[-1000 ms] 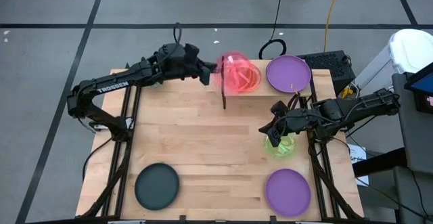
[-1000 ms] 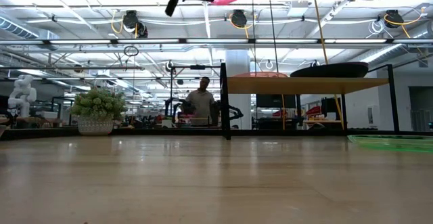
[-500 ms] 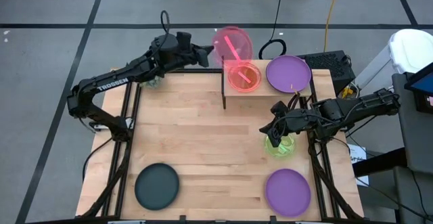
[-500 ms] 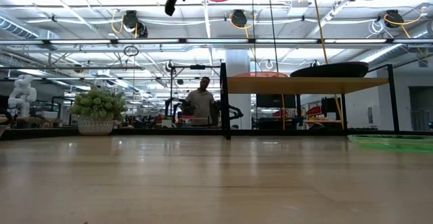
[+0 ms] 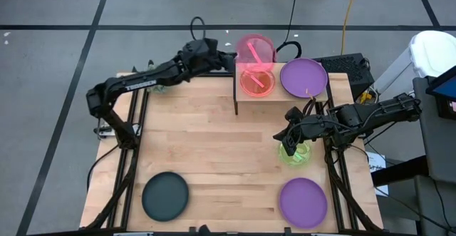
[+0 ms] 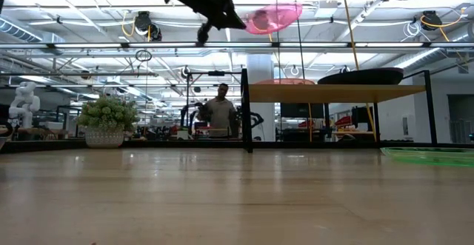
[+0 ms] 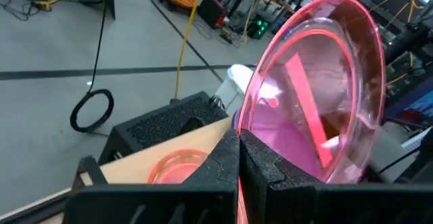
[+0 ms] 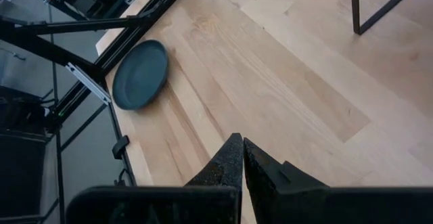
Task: Place and stack plates onto a shelf
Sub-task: Stack the pink plate on the pink plate on the shelf
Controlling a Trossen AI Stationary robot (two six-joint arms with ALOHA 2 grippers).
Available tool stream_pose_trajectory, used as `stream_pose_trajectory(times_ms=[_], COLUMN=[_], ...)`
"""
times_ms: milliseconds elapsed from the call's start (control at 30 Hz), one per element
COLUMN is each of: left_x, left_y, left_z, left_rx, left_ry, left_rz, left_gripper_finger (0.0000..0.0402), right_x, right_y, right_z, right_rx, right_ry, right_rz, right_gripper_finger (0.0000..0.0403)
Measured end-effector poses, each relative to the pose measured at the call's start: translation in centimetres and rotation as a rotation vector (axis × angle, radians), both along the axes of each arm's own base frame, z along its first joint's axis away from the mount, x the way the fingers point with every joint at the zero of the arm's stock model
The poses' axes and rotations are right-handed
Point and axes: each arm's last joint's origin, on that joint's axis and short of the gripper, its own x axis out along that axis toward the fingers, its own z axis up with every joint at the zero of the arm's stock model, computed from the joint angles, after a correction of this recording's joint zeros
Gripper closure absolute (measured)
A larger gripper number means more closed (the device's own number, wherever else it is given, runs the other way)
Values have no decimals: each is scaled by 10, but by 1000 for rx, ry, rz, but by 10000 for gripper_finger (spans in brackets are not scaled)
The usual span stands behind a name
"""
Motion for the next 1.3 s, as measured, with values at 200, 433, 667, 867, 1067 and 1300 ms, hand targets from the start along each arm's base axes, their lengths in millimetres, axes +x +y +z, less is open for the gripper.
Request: stream_pose_trajectory(times_ms=[200,433,667,867,1067,1300], left_x=[13,22,27,30,32,31], left_y=[6,11,13,15,15,19], left_z=[-21,-35,-48,-54,-57,-63], left_rx=[-31,-29,-40,-30,-33,-48], left_ry=[33,66,109,125,133,144], left_rz=[2,-1,-3,22,22,36], left_gripper_finger=[401,401,401,401,401,401], right_x=[0,0,0,0,0,0], right_y=[0,0,0,0,0,0], right_z=[0,0,0,0,0,0], right_rx=[14,16,13,1,-4,-4], right_ry=[0,-1,0,0,0,1], right_rz=[-11,-15,-12,2,8,8], right_gripper_finger=[403,403,403,403,403,403])
